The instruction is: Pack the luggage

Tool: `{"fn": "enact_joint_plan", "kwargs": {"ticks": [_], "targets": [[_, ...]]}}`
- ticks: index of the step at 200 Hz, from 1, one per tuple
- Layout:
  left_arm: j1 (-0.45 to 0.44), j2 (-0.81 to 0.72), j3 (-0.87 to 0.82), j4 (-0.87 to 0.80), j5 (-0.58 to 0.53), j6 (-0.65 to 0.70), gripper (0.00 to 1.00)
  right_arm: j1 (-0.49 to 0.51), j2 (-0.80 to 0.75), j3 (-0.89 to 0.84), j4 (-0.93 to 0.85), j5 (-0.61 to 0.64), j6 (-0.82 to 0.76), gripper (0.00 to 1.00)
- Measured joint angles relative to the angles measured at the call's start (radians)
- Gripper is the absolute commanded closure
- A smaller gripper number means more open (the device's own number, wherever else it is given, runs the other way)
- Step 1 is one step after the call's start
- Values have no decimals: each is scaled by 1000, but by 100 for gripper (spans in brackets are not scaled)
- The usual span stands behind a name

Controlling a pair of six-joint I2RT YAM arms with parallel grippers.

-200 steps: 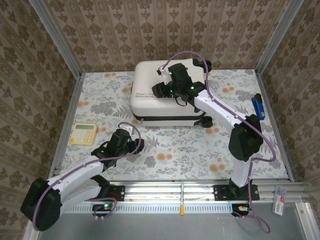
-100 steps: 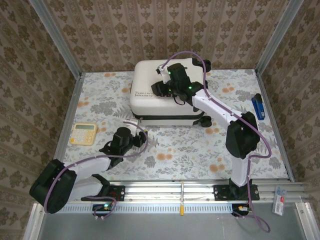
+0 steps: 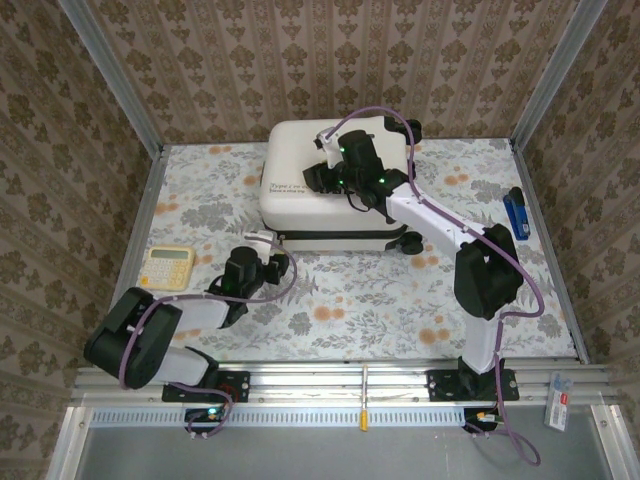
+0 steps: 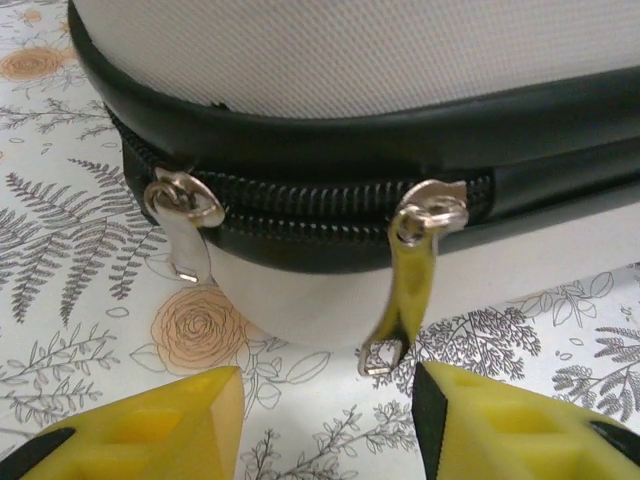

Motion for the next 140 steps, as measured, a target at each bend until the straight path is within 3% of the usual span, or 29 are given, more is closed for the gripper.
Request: {"fn": "enact_joint_plan", "kwargs": {"ticks": [51, 106, 140], "targets": [[2, 14, 18, 59, 76, -3, 69, -1, -9, -25, 27, -1, -1, 47], [6, 14, 32, 49, 89, -4, 97, -4, -10, -31, 35, -1, -4, 54], [7, 2, 32, 27, 85, -9, 100, -6, -10, -35, 39, 6, -7, 63]]}}
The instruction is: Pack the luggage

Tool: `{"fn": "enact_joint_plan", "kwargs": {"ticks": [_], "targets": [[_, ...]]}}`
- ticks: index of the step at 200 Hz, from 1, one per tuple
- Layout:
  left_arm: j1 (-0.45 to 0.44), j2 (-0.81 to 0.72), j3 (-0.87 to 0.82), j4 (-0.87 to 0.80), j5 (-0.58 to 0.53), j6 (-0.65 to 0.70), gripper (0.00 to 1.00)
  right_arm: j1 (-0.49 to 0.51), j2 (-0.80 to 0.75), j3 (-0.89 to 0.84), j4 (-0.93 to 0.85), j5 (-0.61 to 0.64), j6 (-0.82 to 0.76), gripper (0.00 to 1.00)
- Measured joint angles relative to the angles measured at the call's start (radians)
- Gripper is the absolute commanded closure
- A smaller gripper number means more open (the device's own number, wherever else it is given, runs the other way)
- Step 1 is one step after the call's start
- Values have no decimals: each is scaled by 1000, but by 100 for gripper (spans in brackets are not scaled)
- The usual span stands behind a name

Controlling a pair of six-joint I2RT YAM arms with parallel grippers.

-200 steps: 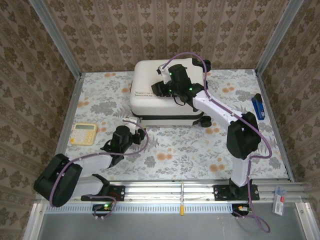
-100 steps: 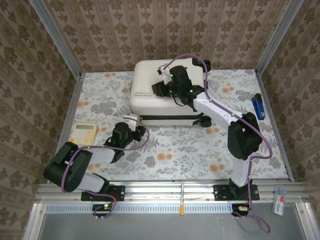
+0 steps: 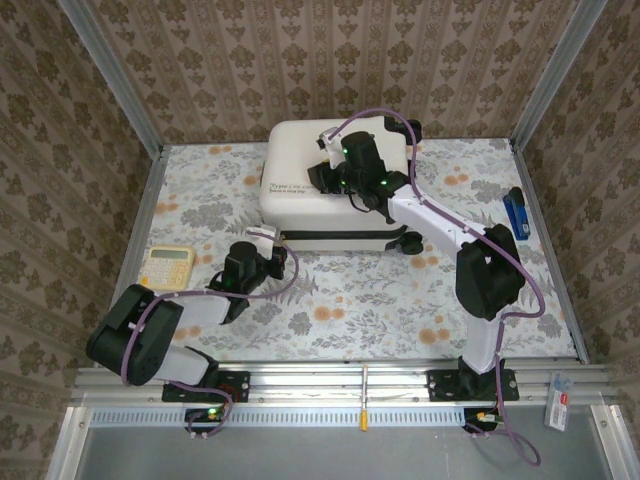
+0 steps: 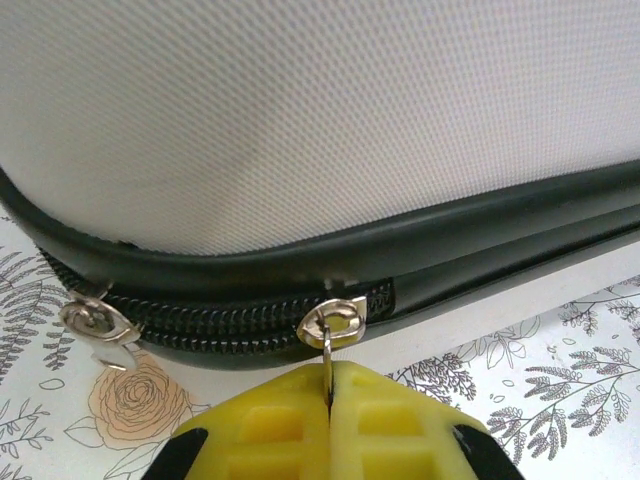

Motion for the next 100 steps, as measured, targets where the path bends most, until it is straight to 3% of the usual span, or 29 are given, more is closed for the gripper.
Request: {"fn": "enact_joint_plan", "kwargs": {"ticks": [100], "targets": [[126, -59, -25, -53, 50, -79, 100, 3, -5, -23, 24, 20, -5, 71]]}}
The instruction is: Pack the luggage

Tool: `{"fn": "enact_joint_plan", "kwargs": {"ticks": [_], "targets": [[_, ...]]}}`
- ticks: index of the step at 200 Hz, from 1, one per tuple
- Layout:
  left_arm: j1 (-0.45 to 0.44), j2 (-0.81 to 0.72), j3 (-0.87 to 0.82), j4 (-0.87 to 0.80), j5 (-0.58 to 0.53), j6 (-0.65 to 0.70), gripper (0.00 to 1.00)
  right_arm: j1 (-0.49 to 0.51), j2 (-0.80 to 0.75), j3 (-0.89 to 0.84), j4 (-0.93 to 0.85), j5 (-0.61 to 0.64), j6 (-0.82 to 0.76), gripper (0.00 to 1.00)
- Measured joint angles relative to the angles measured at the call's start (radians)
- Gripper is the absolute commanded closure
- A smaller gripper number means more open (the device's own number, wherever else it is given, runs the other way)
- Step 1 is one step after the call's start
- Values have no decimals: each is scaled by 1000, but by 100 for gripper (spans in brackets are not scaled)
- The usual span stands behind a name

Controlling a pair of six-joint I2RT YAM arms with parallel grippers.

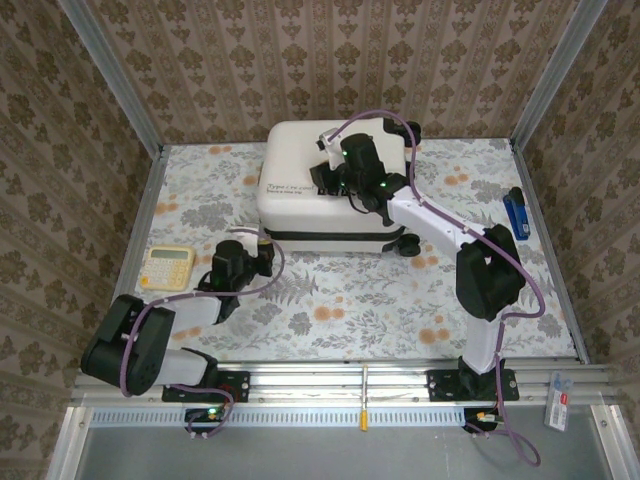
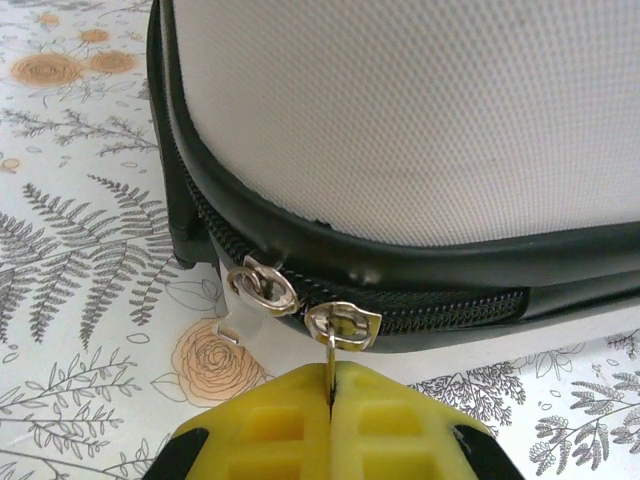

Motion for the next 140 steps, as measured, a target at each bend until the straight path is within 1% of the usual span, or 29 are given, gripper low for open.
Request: {"fn": "enact_joint_plan", "kwargs": {"ticks": [19, 22, 26, 28, 32, 38, 40, 46, 48, 50, 53, 54, 56, 80, 98, 100, 101, 103, 104, 105, 107, 127, 140], "targets": [[31, 0, -1, 0, 23, -24, 100, 5, -6, -11, 10, -2, 0, 71], [36, 0, -1, 0, 26, -27, 96, 5, -7, -13, 11, -2, 0, 69], [41, 0, 0, -2, 29, -33, 86, 5, -10, -15, 12, -2, -1, 67], [45, 0, 0, -3, 31, -35, 78, 5, -11, -17, 11, -2, -1, 65], [48, 0, 2, -6, 35, -38, 65, 5, -14, -20, 12, -2, 0, 63], [55, -2, 6, -18, 32, -53, 53, 5, -19, -25, 14, -2, -1, 57], [58, -3, 8, -24, 32, -56, 47, 5, -21, -27, 16, -2, 0, 56], [71, -10, 13, -45, 27, -71, 36, 4, -31, -39, 21, -2, 1, 53], [76, -14, 15, -58, 24, -76, 30, 4, -32, -42, 24, -3, -3, 52], [79, -18, 19, -71, 22, -81, 24, 4, -36, -48, 26, -3, -2, 52], [84, -31, 23, -95, 19, -89, 8, 3, -45, -55, 28, -2, 0, 51], [86, -34, 24, -101, 19, -91, 4, 3, -47, -59, 30, -3, 0, 51], [89, -41, 27, -118, 16, -97, 1, 3, -50, -63, 30, -4, 0, 51], [95, -232, 93, -351, -27, -143, 0, -16, -126, -106, -16, -8, 16, 47], [93, -387, 211, -547, -96, -150, 0, -45, -193, -135, -88, -5, 39, 40], [94, -397, 224, -563, -102, -150, 0, -49, -204, -138, -97, -2, 43, 38], [94, -406, 237, -579, -110, -149, 0, -50, -207, -140, -99, 0, 43, 32], [94, -413, 248, -594, -116, -150, 0, -53, -216, -144, -109, 0, 43, 14], [94, -420, 260, -604, -121, -149, 0, -54, -219, -145, -112, 0, 43, 7], [94, -424, 266, -610, -125, -149, 0, -56, -225, -148, -118, 2, 47, 4], [95, -433, 284, -631, -135, -148, 0, -60, -236, -151, -126, 5, 56, 1], [95, -463, 451, -793, -254, -124, 0, -103, -344, -184, -187, 38, 66, 0], [96, -451, 515, -858, -337, -93, 0, -139, -434, -220, -212, 68, 85, 0]]}}
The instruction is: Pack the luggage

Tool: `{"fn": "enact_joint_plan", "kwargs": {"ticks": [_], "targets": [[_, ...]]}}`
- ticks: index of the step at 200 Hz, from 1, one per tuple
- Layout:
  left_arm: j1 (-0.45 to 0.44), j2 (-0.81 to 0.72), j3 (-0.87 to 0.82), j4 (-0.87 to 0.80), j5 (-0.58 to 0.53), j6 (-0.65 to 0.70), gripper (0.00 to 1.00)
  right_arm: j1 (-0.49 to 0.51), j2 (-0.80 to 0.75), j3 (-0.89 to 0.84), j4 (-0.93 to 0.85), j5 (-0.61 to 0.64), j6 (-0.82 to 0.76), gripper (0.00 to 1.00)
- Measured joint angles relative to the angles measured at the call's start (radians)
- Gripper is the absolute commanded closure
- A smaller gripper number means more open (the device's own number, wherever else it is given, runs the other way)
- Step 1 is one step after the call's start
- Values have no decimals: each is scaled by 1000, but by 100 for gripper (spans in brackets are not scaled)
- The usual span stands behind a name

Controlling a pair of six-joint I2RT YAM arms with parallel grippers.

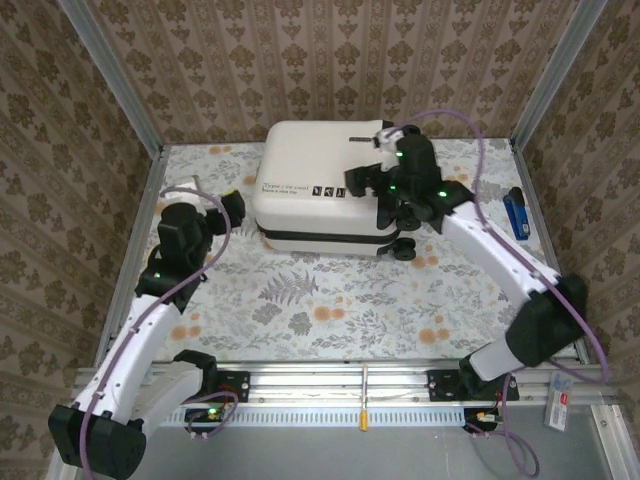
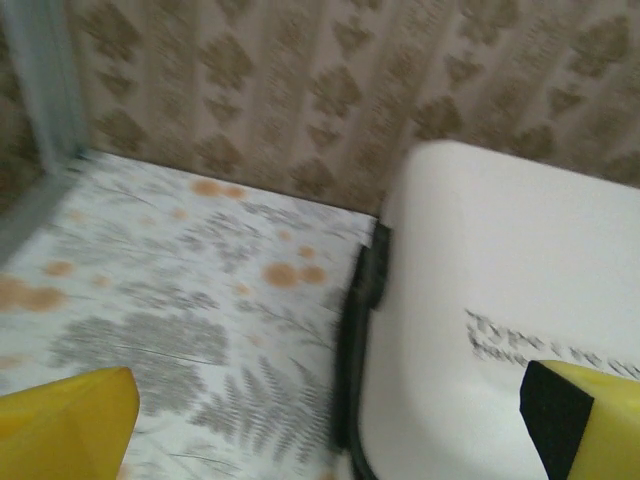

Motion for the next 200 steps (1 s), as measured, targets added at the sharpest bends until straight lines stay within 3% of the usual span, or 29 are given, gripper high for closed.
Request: {"fn": "enact_joint_plan", "kwargs": {"ticks": [24, 39, 59, 80, 101, 139, 168, 200], "targets": [[14, 37, 0, -14, -101, 109, 0, -88, -192, -97, -28, 135, 39, 0], [34, 60, -97, 92, -133, 217, 0, -130, -318, -218, 8, 278, 47, 0], [59, 70, -291, 274, -145, 328, 0, -172, -457, -436, 102, 356, 18, 0], [169, 116, -449, 425, -85, 355, 0, -246, -525, -654, 229, 369, -38, 0], [291, 237, -497, 593, -17, 340, 0, -291, -542, -824, 330, 378, -85, 0], [320, 497, -499, 843, 85, 341, 0, -337, -429, -916, 544, 374, -108, 0], [311, 633, -491, 1015, 92, 349, 0, -339, -183, -966, 813, 344, -111, 0], [286, 675, -483, 1041, 90, 360, 0, -345, 81, -981, 1018, 296, -109, 0]]}}
